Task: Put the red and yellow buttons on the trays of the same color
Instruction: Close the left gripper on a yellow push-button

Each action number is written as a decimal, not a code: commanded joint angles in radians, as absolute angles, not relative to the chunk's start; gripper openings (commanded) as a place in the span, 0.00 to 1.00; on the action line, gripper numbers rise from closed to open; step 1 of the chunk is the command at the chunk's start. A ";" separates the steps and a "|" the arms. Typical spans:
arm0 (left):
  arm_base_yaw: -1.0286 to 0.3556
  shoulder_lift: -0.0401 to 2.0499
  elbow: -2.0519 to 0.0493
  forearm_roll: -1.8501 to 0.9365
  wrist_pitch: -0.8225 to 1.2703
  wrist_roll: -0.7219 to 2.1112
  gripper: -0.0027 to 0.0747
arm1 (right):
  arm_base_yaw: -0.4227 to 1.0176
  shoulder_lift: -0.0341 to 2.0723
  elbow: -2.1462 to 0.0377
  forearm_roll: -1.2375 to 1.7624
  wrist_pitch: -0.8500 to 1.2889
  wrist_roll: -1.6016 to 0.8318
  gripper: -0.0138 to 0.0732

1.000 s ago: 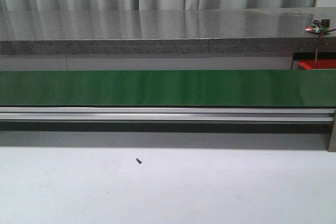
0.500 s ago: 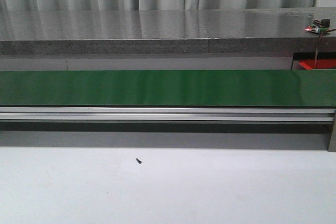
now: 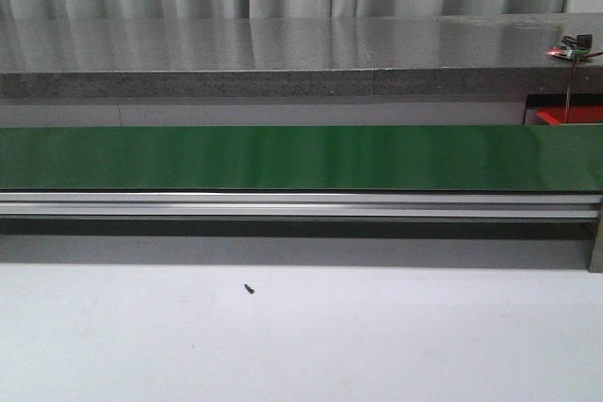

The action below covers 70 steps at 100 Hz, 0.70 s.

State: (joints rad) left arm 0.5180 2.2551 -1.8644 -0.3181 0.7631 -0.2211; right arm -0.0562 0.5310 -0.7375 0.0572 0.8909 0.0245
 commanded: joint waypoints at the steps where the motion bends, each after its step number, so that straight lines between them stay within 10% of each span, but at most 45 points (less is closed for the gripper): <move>1: 0.511 2.198 -1.898 -0.348 0.706 -0.228 0.72 | -0.054 0.534 -0.764 0.054 0.837 0.019 0.08; 39: 0.511 2.204 -1.898 -0.348 0.691 -0.228 0.39 | -0.054 0.534 -0.764 0.055 0.837 0.019 0.08; 70: 0.516 2.156 -1.898 -0.346 0.730 -0.218 0.36 | -0.054 0.534 -0.764 0.055 0.837 0.019 0.08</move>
State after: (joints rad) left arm 0.5180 2.2630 -1.8644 -0.3275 0.7453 -0.2211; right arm -0.0562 0.5310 -0.7375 0.0572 0.8927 0.0245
